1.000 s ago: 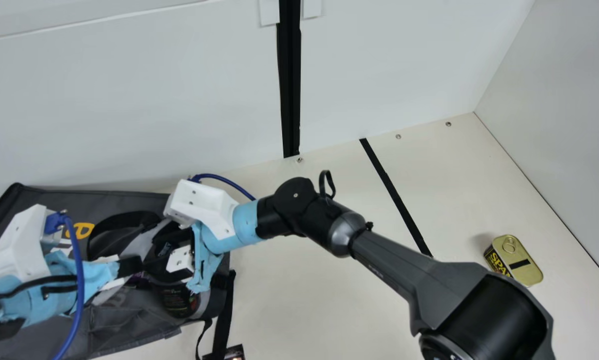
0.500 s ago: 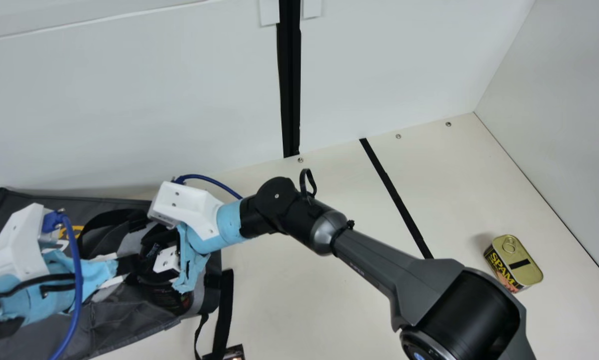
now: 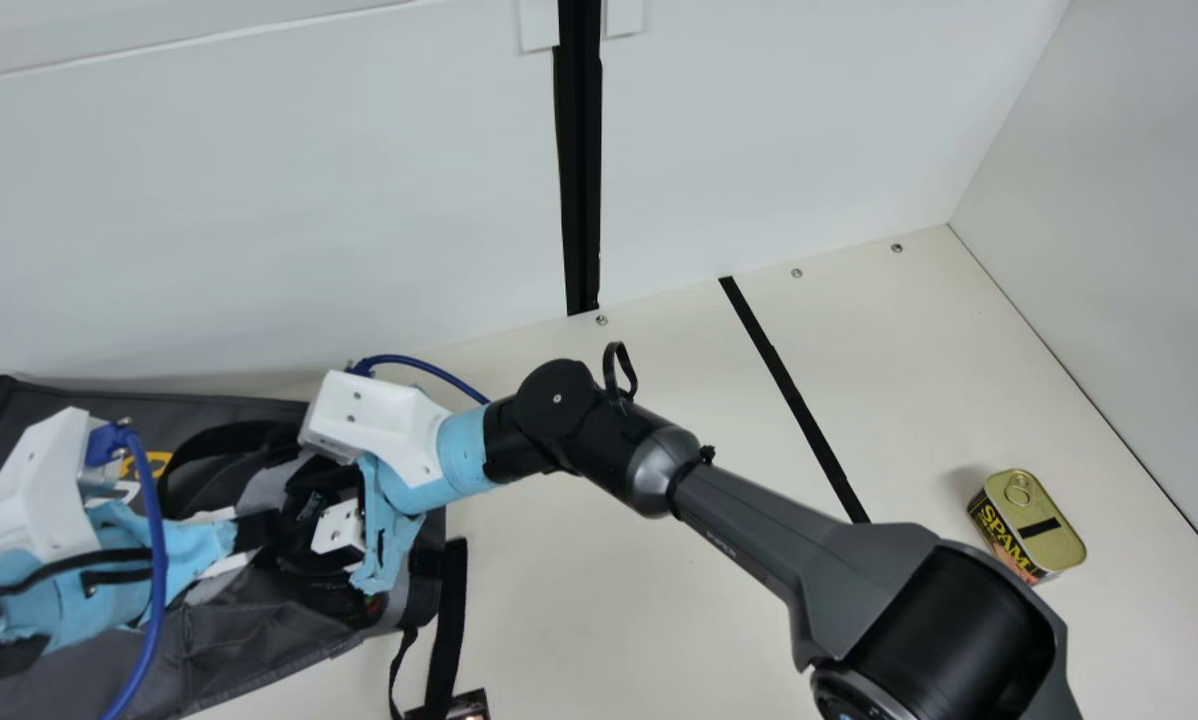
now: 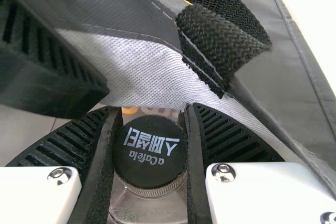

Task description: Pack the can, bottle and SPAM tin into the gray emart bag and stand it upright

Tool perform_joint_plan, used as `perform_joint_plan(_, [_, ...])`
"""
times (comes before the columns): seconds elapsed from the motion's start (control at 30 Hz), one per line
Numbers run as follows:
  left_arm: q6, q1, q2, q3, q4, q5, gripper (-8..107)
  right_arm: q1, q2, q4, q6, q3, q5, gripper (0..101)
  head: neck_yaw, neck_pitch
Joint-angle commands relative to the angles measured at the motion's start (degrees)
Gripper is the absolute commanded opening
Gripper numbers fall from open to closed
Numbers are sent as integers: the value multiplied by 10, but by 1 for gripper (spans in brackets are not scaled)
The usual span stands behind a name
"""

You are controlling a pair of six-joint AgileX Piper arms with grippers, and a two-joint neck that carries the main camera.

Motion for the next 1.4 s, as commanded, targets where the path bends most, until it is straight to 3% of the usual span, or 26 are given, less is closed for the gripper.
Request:
perform_joint_plan(0.0, [0,0,0,0,0,0,-8,-2,-1,-2,-1,2,7,43,0,-13])
perform_joint_plan(0.53, [0,0,0,0,0,1,-8,-26,-31,0,-14,16,48,95,0,-13])
perform_joint_plan(1.37, [0,0,0,0,0,1,-8,-96,-122,3,-25,67,125,95,0,-13])
